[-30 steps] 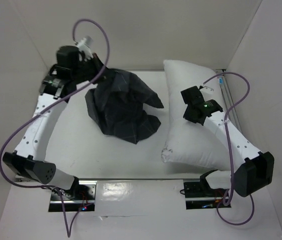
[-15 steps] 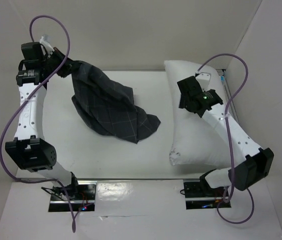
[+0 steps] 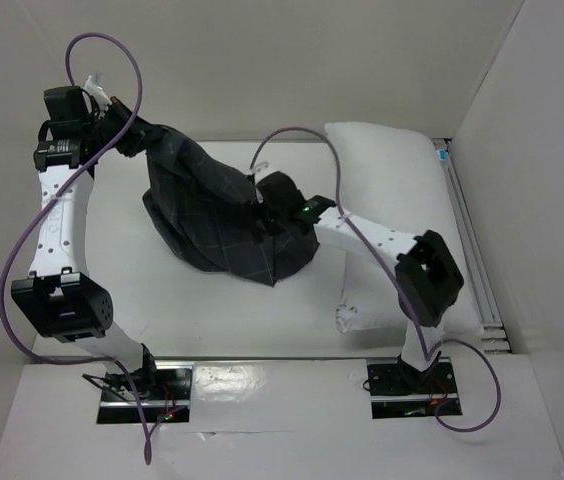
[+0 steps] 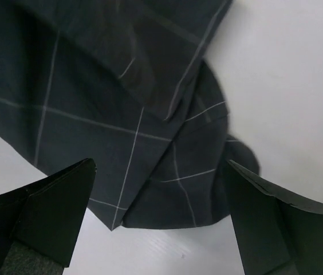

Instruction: Put the pillow into the pillowcase

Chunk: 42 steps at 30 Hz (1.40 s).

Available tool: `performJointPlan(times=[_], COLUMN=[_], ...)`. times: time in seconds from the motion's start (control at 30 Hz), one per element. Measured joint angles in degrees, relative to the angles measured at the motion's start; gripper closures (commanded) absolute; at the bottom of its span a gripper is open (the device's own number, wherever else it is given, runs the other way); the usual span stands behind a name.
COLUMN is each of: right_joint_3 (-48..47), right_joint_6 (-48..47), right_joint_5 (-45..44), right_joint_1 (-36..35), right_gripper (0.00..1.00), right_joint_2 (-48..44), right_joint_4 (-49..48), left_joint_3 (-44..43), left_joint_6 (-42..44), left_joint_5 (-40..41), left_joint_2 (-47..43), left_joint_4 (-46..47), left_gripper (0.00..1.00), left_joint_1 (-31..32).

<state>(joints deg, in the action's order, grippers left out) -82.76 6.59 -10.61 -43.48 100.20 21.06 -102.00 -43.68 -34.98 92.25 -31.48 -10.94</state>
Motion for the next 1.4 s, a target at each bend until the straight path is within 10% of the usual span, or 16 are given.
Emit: performJointPlan(times=[0.3,0.37,0.4,0.5,0.77,1.4], right_joint_3=[-2.8,-5.6,-6.6,-7.0,-10.2,-30.3], right_joint_6=[-6.7,-7.1,-7.4,-7.8,-8.8,-14.8], right_joint_5=[0.5,0.4,-0.1,-1.2,-4.1,2.9], right_joint_1=[-2.6,-1.9,-1.8,-1.0,0.4,-2.1], right_gripper=[0.14,0.29,0.58,1.0,1.0,1.0], right_joint_2=[12.1,15.1,16.5,18.3,13.7,-36.0], right_joint_4=[-5.9,-8.5,-9.9,-12.6,-8.5,-1.3], left_joint_3=[0.0,0.0,0.0,0.0,-6.8,-24.0], left_joint_6=[0.0,0.0,0.0,0.0,1.4,-13.4], left_joint_5=[-0.5,-0.7,-0.7,-0.7,-0.9,-5.8], left_joint_2=[-1.4,-1.5,-1.6,-2.0,-2.4,-30.3], left_joint_4=[-0.3,-0.4,-0.5,-0.7,-5.1,9.6], left_gripper=[1.0,1.0,1.0,1.0,1.0,1.0], left_joint_1=[0.0,0.0,0.0,0.0,-0.2,-4.2])
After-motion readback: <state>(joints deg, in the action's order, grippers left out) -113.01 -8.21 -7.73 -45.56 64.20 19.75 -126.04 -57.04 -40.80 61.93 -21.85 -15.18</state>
